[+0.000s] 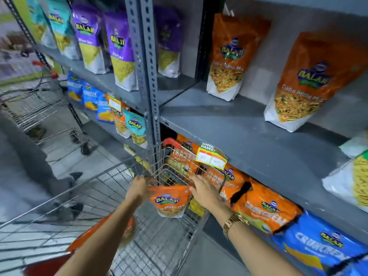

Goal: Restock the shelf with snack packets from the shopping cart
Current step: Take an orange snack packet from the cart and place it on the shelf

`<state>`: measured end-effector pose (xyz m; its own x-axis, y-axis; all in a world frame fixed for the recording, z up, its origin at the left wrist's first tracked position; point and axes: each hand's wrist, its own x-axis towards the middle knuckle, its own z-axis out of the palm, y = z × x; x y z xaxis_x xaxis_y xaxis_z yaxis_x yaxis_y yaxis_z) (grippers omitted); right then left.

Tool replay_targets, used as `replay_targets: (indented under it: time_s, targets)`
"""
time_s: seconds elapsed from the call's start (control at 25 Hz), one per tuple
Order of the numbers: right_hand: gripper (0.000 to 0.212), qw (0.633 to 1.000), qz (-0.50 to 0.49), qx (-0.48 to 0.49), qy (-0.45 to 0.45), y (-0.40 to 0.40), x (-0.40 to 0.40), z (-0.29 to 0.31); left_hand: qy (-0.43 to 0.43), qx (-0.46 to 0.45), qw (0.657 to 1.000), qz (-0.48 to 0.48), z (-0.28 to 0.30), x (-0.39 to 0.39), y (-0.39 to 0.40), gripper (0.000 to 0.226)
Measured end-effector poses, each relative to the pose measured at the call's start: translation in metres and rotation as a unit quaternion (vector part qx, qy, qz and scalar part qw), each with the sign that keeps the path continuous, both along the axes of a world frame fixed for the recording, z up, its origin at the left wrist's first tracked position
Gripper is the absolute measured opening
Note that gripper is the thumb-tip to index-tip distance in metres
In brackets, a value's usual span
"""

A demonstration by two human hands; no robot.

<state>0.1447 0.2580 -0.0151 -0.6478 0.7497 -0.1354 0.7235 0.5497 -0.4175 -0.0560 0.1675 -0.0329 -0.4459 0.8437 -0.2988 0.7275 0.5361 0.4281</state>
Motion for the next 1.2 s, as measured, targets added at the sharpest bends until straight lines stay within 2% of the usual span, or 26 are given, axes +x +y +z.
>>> replay_targets:
  time_s: [0.08,0.12,0.2,0.28,0.4,0.52,0.6,0.64,0.72,0.8,0.92,1.0,1.2]
  targets:
    - [0.043,0.998,0.006,-0.011,-0.069,-0.004,-0.007,-0.014,0.077,-0.094,0.992,-0.021,-0.013,-0.004,-0.007,0.049]
    - [0.039,0.996,0.002,-0.006,-0.089,-0.006,-0.01,-0.019,0.093,-0.107,0.99,-0.022,-0.017,-0.003,-0.009,0.047]
    - [0.026,0.995,-0.022,0.014,-0.101,-0.01,-0.012,-0.027,0.113,-0.095,0.989,-0.018,-0.022,-0.001,-0.009,0.036]
    - [0.026,0.993,-0.051,0.03,-0.1,-0.012,-0.012,-0.033,0.127,-0.076,0.989,-0.001,-0.022,0.002,-0.008,0.03]
    - [0.024,0.993,-0.091,0.033,-0.072,-0.012,-0.011,-0.032,0.114,-0.025,0.993,0.021,-0.018,0.003,-0.011,0.027]
    - [0.018,0.991,-0.124,0.046,0.026,-0.013,-0.009,-0.017,-0.008,0.135,0.989,0.067,-0.004,-0.004,-0.016,0.025]
    - [0.019,0.981,-0.148,0.049,0.118,-0.015,-0.008,0.001,-0.124,0.217,0.962,0.11,0.014,-0.012,-0.017,0.031]
    - [0.019,0.973,-0.16,0.052,0.161,-0.017,-0.006,0.01,-0.203,0.244,0.937,0.146,0.026,-0.014,-0.017,0.037]
    - [0.022,0.955,-0.187,0.063,0.221,-0.023,0.0,0.032,-0.347,0.292,0.87,0.195,0.054,-0.012,-0.016,0.047]
    - [0.022,0.935,-0.212,0.079,0.274,-0.031,0.007,0.059,-0.427,0.336,0.813,0.208,0.085,-0.005,-0.008,0.048]
    - [0.031,0.891,-0.235,0.125,0.366,-0.033,0.021,0.109,-0.492,0.388,0.75,0.213,0.137,0.011,0.017,0.042]
    - [0.034,0.861,-0.259,0.139,0.414,-0.026,0.029,0.146,-0.522,0.407,0.722,0.202,0.175,0.023,0.038,0.029]
    - [0.027,0.785,-0.27,0.191,0.524,0.013,0.06,0.218,-0.531,0.457,0.703,0.118,0.261,0.064,0.089,0.008]
